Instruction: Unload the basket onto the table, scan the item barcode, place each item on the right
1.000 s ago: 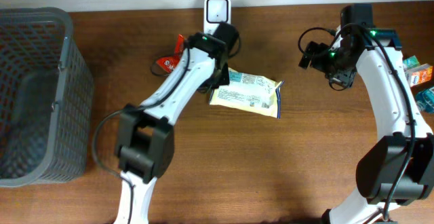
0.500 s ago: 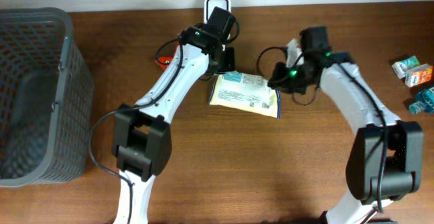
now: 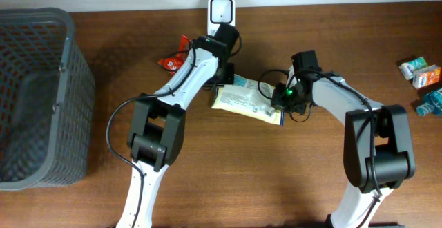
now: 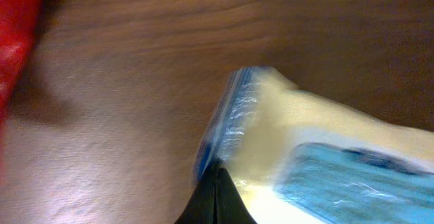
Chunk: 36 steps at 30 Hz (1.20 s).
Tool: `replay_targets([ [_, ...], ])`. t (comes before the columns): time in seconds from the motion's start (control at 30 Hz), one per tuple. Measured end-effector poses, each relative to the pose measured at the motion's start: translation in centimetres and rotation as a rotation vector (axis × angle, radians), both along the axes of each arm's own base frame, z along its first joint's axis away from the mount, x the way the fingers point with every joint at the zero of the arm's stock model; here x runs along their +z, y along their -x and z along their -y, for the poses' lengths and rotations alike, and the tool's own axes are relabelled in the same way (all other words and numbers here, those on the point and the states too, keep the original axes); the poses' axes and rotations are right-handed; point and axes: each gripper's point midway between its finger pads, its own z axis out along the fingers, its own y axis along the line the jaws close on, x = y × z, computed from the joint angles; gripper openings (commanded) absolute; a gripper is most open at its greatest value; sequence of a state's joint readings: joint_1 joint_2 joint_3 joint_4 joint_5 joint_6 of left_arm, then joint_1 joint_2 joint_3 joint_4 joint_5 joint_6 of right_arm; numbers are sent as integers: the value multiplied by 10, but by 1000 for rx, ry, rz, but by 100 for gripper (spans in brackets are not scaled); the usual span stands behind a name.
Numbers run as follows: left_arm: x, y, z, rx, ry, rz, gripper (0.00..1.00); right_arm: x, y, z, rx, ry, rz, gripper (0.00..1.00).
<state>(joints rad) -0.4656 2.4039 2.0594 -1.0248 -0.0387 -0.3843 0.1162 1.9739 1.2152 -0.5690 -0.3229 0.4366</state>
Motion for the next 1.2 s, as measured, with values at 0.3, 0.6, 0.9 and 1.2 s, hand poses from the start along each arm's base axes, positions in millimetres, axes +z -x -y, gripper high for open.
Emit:
replay_targets([
  [0.3,57,-2,-3,-20,42,-24,97,63,-14,-7,134,-6,24,95],
  [0.6,12,12,7,-185,258,-213,99,95,-28,73,-44,-28,16,98],
  [0.9,-1,26,31,-320,412,-275,65,95,-29,106,-124,-28,17,98],
  [1.2,-11,38,44,-357,507,-335,0,95,-29,106,-124,-28,16,98],
])
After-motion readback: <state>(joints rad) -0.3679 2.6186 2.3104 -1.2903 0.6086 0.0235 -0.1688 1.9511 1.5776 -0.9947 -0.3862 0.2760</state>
